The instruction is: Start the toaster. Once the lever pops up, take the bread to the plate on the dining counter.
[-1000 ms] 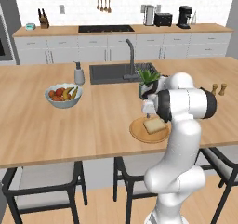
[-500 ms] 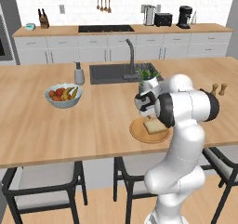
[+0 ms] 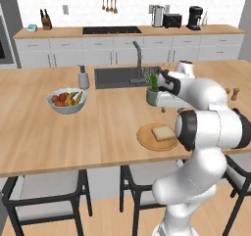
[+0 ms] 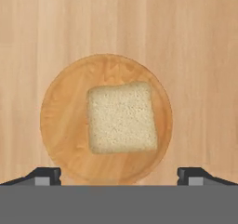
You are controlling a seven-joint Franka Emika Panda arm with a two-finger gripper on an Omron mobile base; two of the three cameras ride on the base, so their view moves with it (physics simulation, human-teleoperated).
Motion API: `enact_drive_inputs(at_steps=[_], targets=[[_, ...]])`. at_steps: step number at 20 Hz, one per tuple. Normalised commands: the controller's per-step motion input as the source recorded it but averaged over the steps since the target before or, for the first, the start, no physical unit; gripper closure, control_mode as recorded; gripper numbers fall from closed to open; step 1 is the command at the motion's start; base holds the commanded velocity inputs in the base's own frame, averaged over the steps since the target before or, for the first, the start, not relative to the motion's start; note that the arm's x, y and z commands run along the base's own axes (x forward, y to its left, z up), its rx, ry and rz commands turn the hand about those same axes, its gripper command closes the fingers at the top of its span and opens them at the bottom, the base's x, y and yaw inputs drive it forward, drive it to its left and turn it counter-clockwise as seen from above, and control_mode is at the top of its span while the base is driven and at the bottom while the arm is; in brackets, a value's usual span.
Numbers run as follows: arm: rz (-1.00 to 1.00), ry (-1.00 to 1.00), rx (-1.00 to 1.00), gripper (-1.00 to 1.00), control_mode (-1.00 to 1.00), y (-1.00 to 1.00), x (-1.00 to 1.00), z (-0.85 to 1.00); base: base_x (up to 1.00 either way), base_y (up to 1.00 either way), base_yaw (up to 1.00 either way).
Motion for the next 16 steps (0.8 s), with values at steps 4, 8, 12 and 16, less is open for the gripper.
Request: enact_drive_inputs(at_steps=[4,8,12,16], targets=[[0.12,-0.21,0.28,-1.00,-1.00,-0.09,-0.92,0.98,0.00,0.00,0.00],[0.12,-0.27,0.39,-1.00,-1.00,-0.01,-1.00,0.85,0.00,0.00,0.00],[0.05,-0.36,0.40,-1.00,-1.00,0.00,-1.00,0.57,0.00,0.00,0.00],[0.00,-0.44,0.34,-1.00,-1.00,0.13,-1.00,0.49,0.00,0.00,0.00]])
